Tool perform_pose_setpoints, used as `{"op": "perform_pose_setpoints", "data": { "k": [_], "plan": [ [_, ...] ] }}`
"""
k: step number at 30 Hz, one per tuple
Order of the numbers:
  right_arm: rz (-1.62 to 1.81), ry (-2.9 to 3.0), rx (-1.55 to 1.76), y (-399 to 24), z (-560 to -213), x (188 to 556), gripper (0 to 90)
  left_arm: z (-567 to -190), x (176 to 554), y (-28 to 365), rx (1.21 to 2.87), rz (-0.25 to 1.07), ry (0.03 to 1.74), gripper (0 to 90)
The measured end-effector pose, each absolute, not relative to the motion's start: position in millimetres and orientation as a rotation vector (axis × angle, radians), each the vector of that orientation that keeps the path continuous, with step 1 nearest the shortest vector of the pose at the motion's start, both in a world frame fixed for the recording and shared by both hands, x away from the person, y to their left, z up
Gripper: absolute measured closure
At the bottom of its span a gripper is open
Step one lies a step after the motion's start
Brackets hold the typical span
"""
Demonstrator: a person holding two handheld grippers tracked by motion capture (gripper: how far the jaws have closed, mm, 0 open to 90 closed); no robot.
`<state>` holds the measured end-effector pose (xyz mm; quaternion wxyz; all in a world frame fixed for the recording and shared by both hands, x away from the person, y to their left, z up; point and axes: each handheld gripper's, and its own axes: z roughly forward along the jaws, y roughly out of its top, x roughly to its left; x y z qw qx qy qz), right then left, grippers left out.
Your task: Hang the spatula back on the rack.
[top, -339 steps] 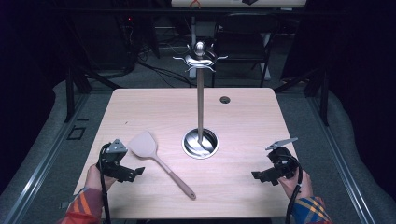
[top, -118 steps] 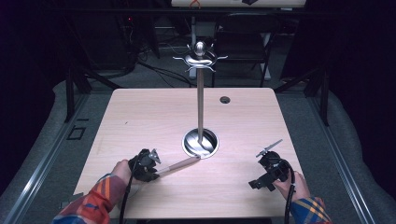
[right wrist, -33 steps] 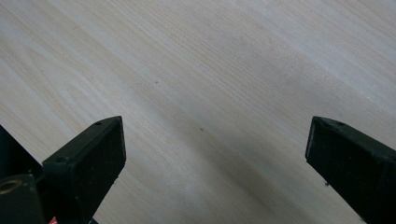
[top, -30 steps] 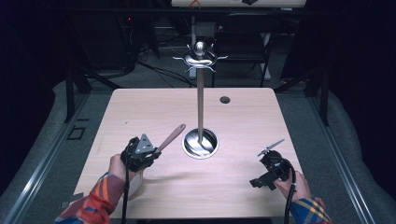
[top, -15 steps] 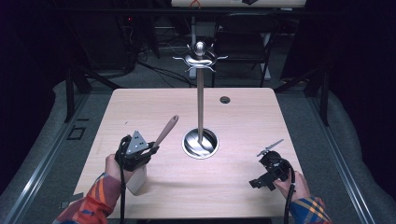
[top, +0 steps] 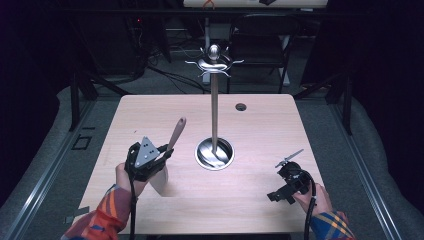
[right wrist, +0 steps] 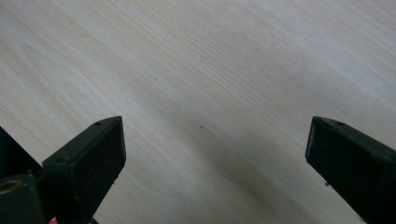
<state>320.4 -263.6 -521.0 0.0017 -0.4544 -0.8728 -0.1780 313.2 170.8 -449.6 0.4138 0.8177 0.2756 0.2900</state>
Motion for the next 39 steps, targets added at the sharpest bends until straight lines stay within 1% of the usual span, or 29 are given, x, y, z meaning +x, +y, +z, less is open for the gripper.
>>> {"op": "perform_pose_setpoints", "data": {
  "k": [30,36,39],
  "plan": [
    [-0.543,-2.741,-1.434,-265,-521,322,4.8,-421,324,147,1.937,0.713,0.743,77.3],
    [-0.562,-2.738,-1.443,-265,-521,322,4.8,-413,326,138,1.91,0.676,0.75,77.3],
    [-0.536,-2.758,-1.434,-266,-520,322,4.9,-410,327,134,1.91,0.69,0.756,77.3]
  ]
}}
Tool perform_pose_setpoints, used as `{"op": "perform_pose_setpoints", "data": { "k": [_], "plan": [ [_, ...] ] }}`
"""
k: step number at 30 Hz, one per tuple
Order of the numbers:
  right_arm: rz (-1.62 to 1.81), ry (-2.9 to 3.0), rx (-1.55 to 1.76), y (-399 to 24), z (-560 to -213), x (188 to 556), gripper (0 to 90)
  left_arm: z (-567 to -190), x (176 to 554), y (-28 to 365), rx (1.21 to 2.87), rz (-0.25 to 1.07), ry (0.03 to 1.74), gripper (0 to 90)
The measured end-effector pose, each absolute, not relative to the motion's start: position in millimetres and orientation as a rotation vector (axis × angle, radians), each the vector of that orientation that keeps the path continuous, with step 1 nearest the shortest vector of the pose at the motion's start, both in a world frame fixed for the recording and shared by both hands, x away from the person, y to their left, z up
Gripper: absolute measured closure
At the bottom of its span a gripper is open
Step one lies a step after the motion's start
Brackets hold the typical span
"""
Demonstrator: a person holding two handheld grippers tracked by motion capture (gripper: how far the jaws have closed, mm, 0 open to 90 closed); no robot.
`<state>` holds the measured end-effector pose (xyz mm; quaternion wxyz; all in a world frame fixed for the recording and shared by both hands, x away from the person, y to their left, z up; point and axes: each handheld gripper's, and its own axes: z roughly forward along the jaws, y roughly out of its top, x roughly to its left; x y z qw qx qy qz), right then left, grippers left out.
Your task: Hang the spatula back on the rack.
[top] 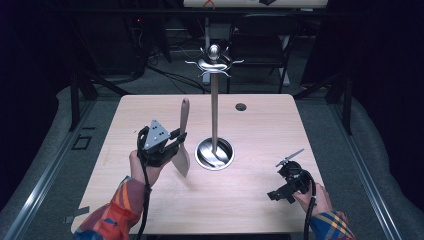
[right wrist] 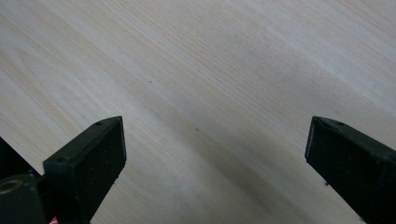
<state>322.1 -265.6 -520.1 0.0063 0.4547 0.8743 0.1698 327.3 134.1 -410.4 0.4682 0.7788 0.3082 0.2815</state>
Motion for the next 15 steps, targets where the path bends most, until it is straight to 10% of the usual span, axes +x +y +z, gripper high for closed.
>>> {"op": "perform_pose_setpoints", "data": {
  "k": [15],
  "plan": [
    [0.557,2.726,1.45,-265,-522,322,4.9,-390,334,125,1.861,0.664,0.766,77.3]
  ]
}}
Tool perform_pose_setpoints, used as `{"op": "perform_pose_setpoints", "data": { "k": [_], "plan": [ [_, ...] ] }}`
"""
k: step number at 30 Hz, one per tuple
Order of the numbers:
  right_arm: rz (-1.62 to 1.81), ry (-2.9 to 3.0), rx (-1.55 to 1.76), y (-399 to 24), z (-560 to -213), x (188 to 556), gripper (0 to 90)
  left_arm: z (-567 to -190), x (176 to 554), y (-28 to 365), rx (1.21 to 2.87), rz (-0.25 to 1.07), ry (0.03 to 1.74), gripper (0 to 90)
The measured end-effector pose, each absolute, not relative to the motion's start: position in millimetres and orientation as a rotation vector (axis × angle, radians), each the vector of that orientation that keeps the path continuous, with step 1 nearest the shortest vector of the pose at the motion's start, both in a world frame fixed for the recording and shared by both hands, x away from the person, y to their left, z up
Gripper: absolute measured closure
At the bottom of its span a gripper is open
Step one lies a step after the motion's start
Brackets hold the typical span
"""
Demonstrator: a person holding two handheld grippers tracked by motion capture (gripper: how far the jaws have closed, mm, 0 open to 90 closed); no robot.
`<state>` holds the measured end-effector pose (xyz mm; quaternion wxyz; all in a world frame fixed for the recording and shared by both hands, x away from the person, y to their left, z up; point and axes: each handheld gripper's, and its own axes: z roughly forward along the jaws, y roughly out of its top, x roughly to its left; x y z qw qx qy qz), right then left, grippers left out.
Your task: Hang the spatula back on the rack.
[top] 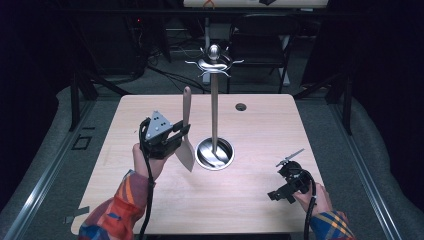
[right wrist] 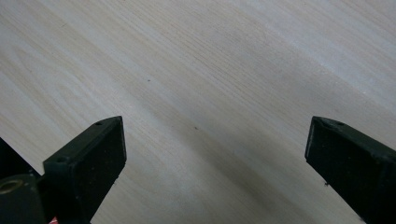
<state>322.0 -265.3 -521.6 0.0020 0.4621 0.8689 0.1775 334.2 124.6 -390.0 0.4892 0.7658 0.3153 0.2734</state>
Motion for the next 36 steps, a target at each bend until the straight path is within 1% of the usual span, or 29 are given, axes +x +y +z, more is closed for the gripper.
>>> {"op": "perform_pose_setpoints", "data": {
  "k": [18,36],
  "plan": [
    [0.546,2.72,1.446,-266,-521,322,4.9,-374,345,115,1.848,0.647,0.749,77.3],
    [0.557,2.727,1.451,-266,-522,322,5.5,-372,352,107,1.863,0.642,0.762,77.3]
  ]
}}
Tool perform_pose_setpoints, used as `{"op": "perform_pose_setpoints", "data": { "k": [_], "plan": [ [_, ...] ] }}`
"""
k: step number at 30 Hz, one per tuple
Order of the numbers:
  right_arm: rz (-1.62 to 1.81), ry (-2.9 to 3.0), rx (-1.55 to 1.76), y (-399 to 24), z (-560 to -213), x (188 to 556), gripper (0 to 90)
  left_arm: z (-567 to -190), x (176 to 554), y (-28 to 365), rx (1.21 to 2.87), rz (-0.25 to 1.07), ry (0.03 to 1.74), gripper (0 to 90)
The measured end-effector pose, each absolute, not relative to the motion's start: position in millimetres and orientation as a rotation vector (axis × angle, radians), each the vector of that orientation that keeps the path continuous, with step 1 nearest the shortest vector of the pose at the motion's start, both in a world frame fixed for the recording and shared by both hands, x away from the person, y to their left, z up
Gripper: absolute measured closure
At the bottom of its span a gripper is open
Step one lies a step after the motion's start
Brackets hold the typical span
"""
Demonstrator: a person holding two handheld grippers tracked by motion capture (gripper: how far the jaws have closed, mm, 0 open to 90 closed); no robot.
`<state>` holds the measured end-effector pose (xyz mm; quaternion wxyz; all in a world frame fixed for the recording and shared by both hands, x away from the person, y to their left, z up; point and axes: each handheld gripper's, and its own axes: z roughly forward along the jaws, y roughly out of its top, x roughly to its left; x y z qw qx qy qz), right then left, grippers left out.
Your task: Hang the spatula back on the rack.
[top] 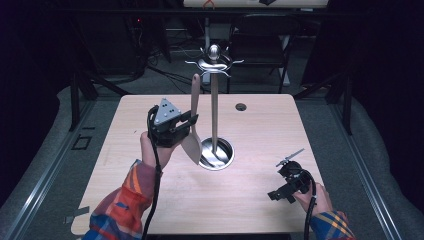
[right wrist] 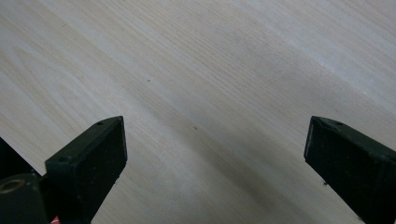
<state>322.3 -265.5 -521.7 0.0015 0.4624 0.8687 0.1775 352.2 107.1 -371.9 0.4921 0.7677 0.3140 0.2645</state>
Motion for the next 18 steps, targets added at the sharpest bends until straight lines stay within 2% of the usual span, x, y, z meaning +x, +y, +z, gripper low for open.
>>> {"op": "perform_pose_setpoints", "data": {
  "k": [18],
  "plan": [
    [0.554,2.724,1.454,-265.5,-521.8,322.4,5.5,-371.0,358.4,102.6,1.883,0.645,0.766,77.3]
  ]
}}
